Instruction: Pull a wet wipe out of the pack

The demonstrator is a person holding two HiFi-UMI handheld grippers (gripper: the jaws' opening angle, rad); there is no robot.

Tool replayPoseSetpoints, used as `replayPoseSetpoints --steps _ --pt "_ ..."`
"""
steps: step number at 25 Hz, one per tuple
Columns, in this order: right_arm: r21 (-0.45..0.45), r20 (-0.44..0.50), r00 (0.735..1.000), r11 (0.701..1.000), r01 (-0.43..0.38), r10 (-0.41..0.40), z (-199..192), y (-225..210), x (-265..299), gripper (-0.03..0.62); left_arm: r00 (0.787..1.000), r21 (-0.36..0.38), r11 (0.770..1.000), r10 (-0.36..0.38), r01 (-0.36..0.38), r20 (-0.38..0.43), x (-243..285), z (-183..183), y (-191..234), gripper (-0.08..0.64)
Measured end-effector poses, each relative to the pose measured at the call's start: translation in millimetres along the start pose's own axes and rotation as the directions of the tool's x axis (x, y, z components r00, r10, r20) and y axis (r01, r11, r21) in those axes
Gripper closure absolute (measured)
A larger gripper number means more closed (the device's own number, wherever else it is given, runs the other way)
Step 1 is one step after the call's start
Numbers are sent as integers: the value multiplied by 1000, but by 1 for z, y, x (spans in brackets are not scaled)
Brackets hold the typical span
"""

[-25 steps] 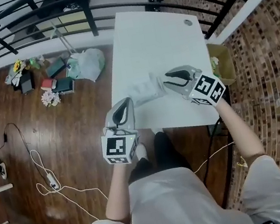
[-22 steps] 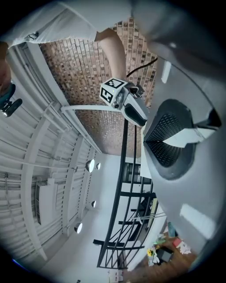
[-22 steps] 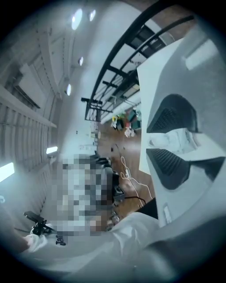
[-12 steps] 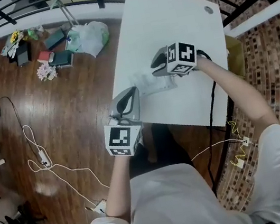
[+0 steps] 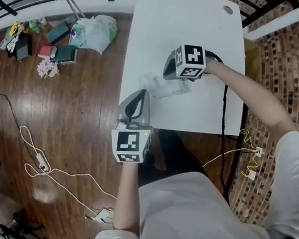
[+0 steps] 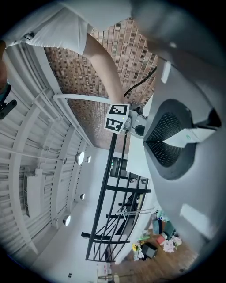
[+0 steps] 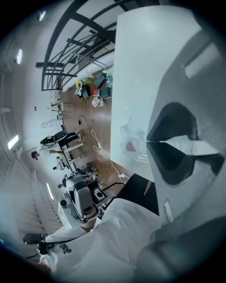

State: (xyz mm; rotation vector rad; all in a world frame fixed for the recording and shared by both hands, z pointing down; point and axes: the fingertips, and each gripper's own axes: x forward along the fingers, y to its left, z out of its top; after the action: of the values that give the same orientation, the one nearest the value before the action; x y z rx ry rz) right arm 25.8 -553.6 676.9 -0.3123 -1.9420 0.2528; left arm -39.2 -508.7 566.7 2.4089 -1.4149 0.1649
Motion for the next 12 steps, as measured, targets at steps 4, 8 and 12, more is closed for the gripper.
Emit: replayPoseSetpoints --steps 4,8,12 --pt "-63 -25 999 998 24 -25 3 11 -8 595 1000 -1 1000 -9 9 4 4 2 -2 545" --pt "-132 -18 996 988 81 -84 8 21 -24 597 999 -3 1000 -31 31 7 10 8 -9 545" --pt "-139 14 994 984 108 -107 17 29 -40 597 998 -19 998 -60 60 -2 13 12 -18 545"
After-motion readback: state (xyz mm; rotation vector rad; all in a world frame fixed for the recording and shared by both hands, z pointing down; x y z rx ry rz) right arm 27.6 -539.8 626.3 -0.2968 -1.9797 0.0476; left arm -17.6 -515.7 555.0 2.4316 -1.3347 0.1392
